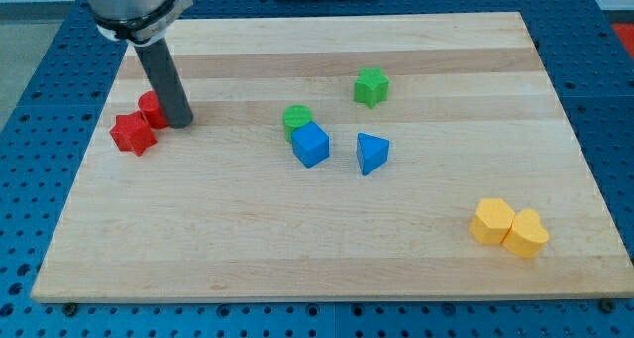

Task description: Slide the blue cube closer to the blue triangle

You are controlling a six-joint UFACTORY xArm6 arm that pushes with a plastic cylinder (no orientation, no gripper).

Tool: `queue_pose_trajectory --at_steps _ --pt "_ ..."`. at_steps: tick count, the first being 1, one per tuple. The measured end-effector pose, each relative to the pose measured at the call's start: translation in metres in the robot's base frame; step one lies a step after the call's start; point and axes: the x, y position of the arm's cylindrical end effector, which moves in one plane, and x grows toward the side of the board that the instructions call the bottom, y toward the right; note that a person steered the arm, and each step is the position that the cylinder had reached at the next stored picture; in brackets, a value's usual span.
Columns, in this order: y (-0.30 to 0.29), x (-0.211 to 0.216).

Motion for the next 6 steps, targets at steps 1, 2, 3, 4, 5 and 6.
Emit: queue_pose_trajectory --at_steps 1,2,3,4,5,6 --pt "-0.003 0.000" --pt "-0.002 0.000" --pt "0.024 0.001" --pt "0.052 0.024" --pt "0.082 0.042" --pt "0.123 0.051"
